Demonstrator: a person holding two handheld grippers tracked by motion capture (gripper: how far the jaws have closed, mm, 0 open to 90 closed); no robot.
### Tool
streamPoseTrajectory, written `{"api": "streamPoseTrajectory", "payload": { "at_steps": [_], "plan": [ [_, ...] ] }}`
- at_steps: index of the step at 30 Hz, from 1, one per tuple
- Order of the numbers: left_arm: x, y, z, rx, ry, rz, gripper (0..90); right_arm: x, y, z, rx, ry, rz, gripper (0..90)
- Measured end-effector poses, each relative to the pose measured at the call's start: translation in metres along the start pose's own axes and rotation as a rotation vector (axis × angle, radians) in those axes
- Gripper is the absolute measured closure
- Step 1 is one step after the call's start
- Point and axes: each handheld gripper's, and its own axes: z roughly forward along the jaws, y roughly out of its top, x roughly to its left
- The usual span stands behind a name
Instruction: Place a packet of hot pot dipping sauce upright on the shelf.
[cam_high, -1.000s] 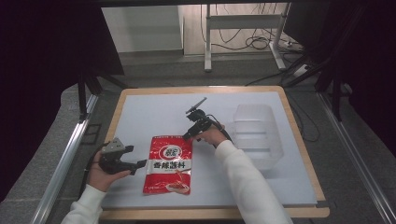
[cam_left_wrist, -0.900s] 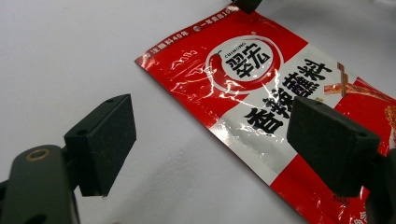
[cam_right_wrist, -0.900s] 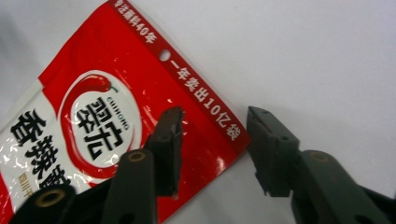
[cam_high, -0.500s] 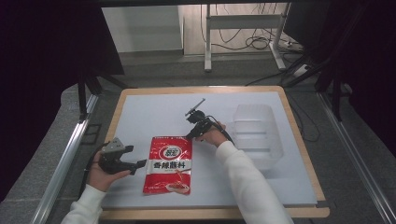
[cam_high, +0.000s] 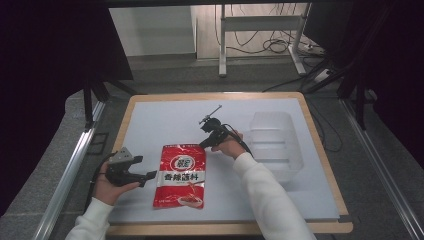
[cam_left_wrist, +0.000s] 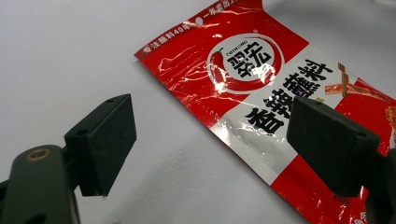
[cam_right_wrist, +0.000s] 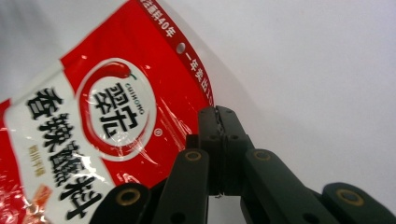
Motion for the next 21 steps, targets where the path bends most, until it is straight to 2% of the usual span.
{"api": "streamPoseTrajectory", "payload": {
  "at_steps": [7,15,17,18,19,20,21],
  "plan": [
    [0.000,0.000,0.003,0.005,-0.002,-0.002,15.7,0.012,-0.001,-0.016,-0.039,0.008,-0.032,89.2],
    [0.004,0.000,0.013,0.030,0.000,0.001,17.1,0.020,-0.003,-0.024,-0.061,0.030,-0.059,89.2],
    [0.008,0.003,0.024,0.034,-0.016,-0.021,17.6,0.020,-0.004,-0.026,-0.066,0.033,-0.058,89.2],
    [0.008,0.003,0.024,0.034,-0.016,-0.021,17.6,0.020,-0.004,-0.026,-0.066,0.033,-0.058,89.2],
    [0.010,0.006,0.031,0.049,-0.010,-0.014,17.7,0.020,-0.005,-0.027,-0.070,0.037,-0.057,89.2],
    [0.010,0.006,0.031,0.049,-0.010,-0.014,17.7,0.020,-0.005,-0.027,-0.070,0.037,-0.057,89.2],
    [0.011,0.010,0.038,0.051,-0.015,-0.011,18.1,0.022,-0.006,-0.030,-0.073,0.041,-0.066,89.2]
  ]
}}
